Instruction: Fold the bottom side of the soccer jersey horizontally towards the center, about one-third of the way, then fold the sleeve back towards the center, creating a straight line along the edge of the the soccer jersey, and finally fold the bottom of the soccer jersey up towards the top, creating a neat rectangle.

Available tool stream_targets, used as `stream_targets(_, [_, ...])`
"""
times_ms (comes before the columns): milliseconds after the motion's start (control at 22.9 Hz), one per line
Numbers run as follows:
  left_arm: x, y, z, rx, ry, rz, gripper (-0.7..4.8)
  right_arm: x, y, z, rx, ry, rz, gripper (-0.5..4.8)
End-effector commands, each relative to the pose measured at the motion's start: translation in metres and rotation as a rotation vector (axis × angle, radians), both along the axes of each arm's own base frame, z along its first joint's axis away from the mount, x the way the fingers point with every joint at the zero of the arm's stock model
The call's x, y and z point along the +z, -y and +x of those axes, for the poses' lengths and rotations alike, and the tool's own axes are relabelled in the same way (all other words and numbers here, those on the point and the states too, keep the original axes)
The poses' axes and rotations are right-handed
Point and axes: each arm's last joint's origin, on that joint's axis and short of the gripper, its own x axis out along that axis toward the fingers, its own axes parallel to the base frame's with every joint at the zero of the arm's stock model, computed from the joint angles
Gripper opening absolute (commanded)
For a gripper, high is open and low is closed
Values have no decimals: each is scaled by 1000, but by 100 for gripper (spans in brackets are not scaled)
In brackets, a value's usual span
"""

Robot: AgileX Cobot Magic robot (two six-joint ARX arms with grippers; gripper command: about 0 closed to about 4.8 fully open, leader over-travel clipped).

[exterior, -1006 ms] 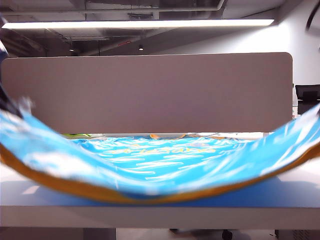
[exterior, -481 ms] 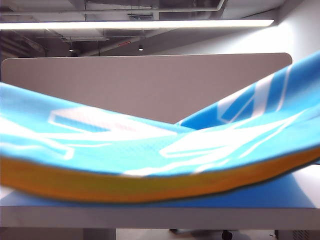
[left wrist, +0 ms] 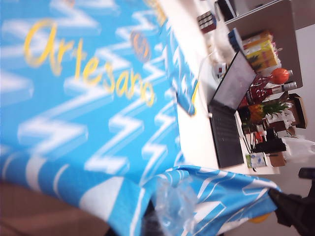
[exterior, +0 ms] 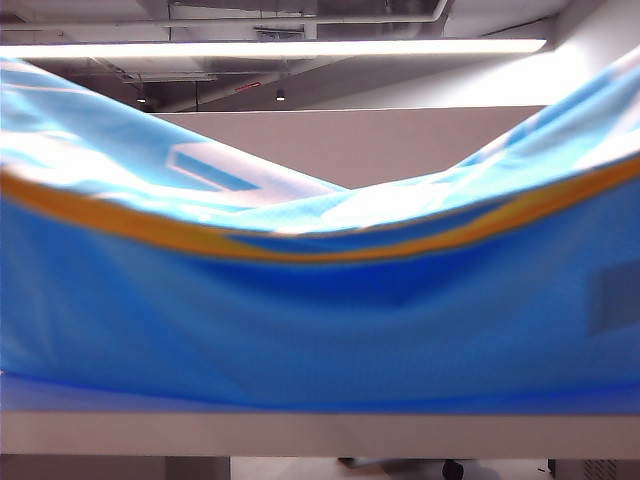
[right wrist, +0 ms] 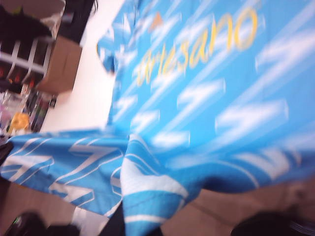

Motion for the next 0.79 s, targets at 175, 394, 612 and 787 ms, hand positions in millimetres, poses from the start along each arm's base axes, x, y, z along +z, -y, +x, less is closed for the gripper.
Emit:
stream_targets(175, [-10,6,106,28,74,66,-5,-9,3,112,-2,81,-53,-6])
stream_targets(394, [-29,-4,167,109,47,80,-5,-26,8,174,-14,29,-58,-6])
stream_targets(612, [-43,-16,218,153,47,111,0,-38,13,223,-7,37,-82,3])
stream_targets(787, [-55,-24,248,139,41,118,246,-45,21,251,-10,52,-116,207])
